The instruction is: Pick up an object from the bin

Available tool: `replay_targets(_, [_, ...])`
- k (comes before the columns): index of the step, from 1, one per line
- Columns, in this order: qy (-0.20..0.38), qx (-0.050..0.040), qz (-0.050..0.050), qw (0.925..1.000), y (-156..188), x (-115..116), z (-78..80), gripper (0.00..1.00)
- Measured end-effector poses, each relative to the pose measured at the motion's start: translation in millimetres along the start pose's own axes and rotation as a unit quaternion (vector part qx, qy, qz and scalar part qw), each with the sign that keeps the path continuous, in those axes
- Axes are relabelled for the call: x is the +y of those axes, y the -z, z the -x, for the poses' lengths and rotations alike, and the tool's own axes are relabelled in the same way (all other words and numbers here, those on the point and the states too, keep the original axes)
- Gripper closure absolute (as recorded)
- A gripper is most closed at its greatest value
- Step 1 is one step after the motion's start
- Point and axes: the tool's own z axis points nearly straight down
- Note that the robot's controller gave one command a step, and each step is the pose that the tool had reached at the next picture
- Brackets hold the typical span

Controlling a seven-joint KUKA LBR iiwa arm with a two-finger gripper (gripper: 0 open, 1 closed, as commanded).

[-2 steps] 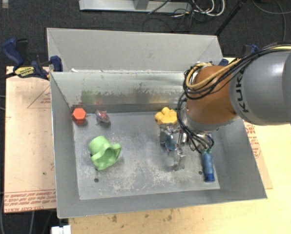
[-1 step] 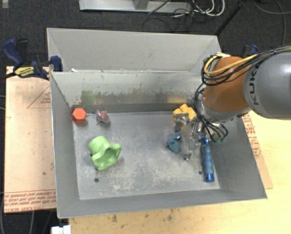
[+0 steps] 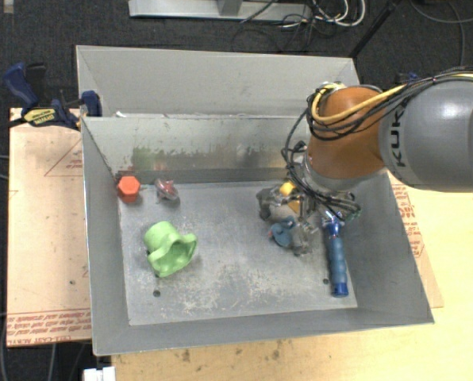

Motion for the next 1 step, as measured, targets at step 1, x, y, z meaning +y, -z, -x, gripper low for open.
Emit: replay_targets(1, [-0.001,0.0005,0.000,1.0000,0.2,-0.9,-0.7,1.00])
